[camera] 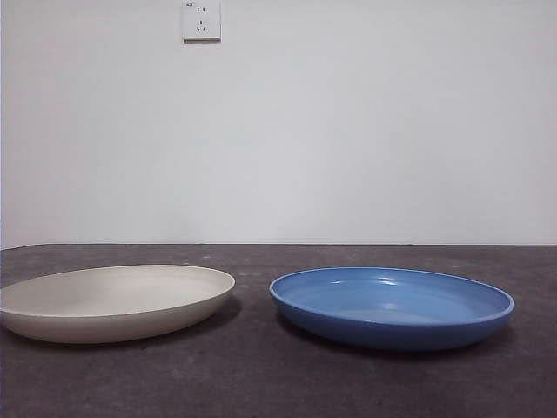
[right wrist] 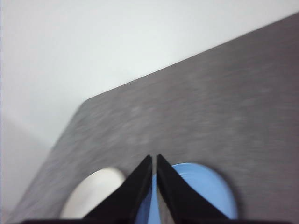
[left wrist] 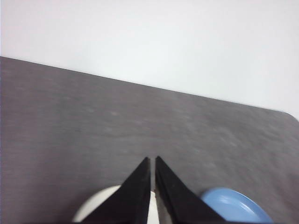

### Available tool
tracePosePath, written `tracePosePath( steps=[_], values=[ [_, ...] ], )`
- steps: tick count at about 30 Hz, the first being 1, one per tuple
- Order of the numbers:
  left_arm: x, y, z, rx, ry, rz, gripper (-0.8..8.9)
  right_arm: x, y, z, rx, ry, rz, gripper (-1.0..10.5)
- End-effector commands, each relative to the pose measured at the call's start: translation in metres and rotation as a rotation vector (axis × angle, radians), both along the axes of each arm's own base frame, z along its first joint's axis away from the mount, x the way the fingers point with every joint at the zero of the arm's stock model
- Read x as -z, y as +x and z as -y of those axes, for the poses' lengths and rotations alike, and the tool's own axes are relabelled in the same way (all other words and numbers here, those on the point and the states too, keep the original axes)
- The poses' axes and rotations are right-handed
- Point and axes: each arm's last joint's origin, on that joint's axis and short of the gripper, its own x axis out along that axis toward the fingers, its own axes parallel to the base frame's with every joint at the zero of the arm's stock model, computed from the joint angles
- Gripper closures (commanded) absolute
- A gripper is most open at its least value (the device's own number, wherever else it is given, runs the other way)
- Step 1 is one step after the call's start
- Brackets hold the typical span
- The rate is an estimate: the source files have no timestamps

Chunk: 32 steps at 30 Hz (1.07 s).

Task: Pick up the white plate, put it on the blue plate, put it on desk

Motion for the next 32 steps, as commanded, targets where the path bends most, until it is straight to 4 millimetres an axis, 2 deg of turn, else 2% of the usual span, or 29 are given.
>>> tracePosePath(
  steps=[1, 5, 10, 19, 22, 25, 27, 29, 32],
  values=[
    [-0.014, 0.004, 0.007, 0.090, -0.022, -0.011, 7.96, -0.016, 0.007, -0.007, -0.118, 0.008, 0.002, 9.4],
    [-0.020, 0.008, 0.019, 0.248, -0.039, -0.035, 7.96, -0.030, 0.015, -0.019, -0.332, 0.012, 0.004, 9.4],
    [-0.017, 0.010, 0.029, 0.393, -0.040, -0.058, 7.94, -0.027, 0.029, -0.029, -0.535, 0.010, -0.067, 9.4],
    [-0.015, 0.008, 0.031, 0.415, -0.019, -0.072, 7.67, -0.020, 0.031, -0.029, -0.565, -0.055, -0.070, 9.3],
    [-0.015, 0.008, 0.031, 0.415, -0.019, -0.071, 6.26, -0.020, 0.031, -0.028, -0.531, -0.079, -0.064, 9.2],
    [-0.015, 0.008, 0.031, 0.415, -0.019, -0.072, 4.44, -0.020, 0.032, -0.028, -0.496, -0.095, -0.066, 7.3],
    [-0.015, 0.008, 0.031, 0.415, -0.019, -0.072, 3.35, -0.020, 0.033, -0.027, -0.479, -0.101, -0.069, 5.3],
    [-0.015, 0.008, 0.031, 0.415, -0.022, -0.073, 2.76, -0.019, 0.033, -0.027, -0.465, -0.106, -0.071, 3.7],
    [-0.013, 0.008, 0.031, 0.410, -0.035, -0.096, 2.47, -0.019, 0.033, -0.027, -0.454, -0.112, -0.071, 2.7]
  ],
)
